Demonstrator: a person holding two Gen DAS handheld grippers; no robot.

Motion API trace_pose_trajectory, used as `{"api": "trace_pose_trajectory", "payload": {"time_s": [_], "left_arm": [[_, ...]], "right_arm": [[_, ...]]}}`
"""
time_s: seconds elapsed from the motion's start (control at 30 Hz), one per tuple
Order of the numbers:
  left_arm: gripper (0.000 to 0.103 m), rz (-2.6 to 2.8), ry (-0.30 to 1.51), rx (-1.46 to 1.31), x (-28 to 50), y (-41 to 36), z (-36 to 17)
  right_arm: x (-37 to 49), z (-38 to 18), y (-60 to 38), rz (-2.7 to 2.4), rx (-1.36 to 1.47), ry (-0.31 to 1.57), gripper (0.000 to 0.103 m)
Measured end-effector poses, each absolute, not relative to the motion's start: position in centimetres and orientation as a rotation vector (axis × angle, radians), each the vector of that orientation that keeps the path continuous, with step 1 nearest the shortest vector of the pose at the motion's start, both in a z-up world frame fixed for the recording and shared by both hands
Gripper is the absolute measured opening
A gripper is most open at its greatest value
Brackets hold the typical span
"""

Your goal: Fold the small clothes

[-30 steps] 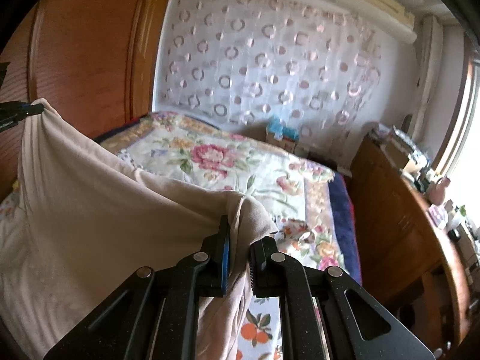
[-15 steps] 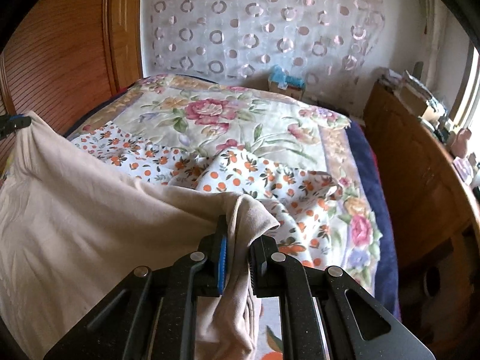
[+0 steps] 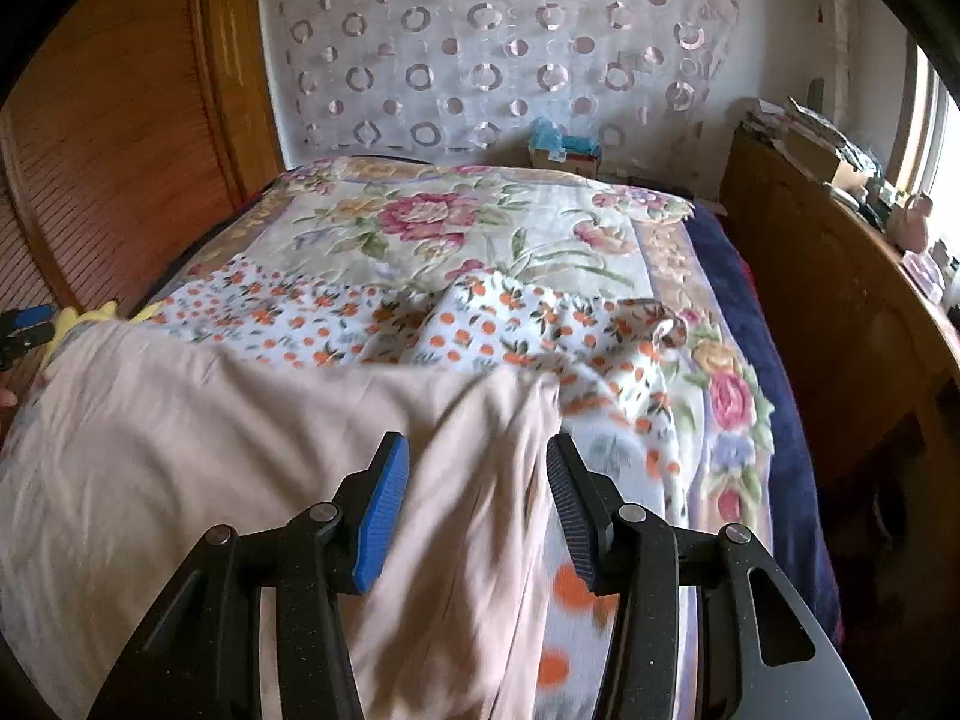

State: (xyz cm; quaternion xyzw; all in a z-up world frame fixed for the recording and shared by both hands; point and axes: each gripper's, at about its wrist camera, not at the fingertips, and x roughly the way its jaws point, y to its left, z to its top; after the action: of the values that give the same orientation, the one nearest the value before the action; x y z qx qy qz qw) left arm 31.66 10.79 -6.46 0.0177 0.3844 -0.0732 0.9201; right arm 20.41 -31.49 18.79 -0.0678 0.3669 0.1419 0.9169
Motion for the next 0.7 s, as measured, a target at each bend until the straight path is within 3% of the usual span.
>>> {"api": "trace_pose_trajectory", "payload": {"time_s": [0.33, 0.7], "left_arm": [[0.074, -0.152, 0.856, 0.062, 28.4, 10.5, -9.3], [0.074, -0.157, 0.879, 0.037, 27.7, 10.2, -9.6]], "right_arm": [[13.0, 18.3, -34.2, 0.338, -0.102, 0.837, 0.050], [13.3, 17.1, -36.6, 0.315, -0.073, 0.881, 0.050]]}}
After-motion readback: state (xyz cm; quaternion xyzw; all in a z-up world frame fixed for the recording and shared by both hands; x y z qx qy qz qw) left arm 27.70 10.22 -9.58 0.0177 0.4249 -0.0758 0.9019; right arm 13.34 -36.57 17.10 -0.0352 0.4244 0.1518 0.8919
